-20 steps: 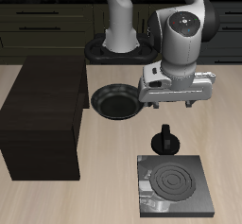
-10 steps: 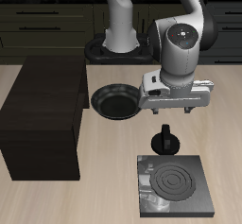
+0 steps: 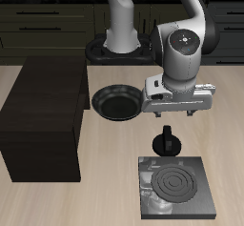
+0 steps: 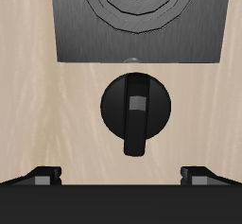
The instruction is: Turn on the flat stove
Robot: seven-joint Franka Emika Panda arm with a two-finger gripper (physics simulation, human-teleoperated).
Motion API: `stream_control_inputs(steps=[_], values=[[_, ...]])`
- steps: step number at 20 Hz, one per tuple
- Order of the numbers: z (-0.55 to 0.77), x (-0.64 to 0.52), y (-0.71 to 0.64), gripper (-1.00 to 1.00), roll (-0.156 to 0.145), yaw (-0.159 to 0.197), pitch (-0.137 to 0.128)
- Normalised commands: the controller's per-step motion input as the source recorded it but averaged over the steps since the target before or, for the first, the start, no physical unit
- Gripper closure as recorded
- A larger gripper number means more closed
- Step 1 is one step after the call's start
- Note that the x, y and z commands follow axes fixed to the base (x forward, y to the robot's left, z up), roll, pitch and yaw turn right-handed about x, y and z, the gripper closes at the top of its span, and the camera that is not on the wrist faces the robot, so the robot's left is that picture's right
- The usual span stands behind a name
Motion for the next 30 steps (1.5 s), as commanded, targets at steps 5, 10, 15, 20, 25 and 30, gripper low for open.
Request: stream_control_inputs(steps=[5,10,15,20,25,30], values=[[-0.14,-0.07,0.04,-1.0,0.015,0.006,0.01],[-0.15,-0.02,-0.01,-1.0,0.002,-0.005,0.019],[-0.12,-0.03,-0.07,-1.0,-0.016,-0.005,-0.016],[-0.18,-0.08,-0.13,-1.0,-0.004,-0.043,0.031],[-0.2,-0.03,-0.04,-1.0,-0.002,0.009,0.003],[-0.19,-0.04,0.02,-1.0,0.009,0.001,0.022]])
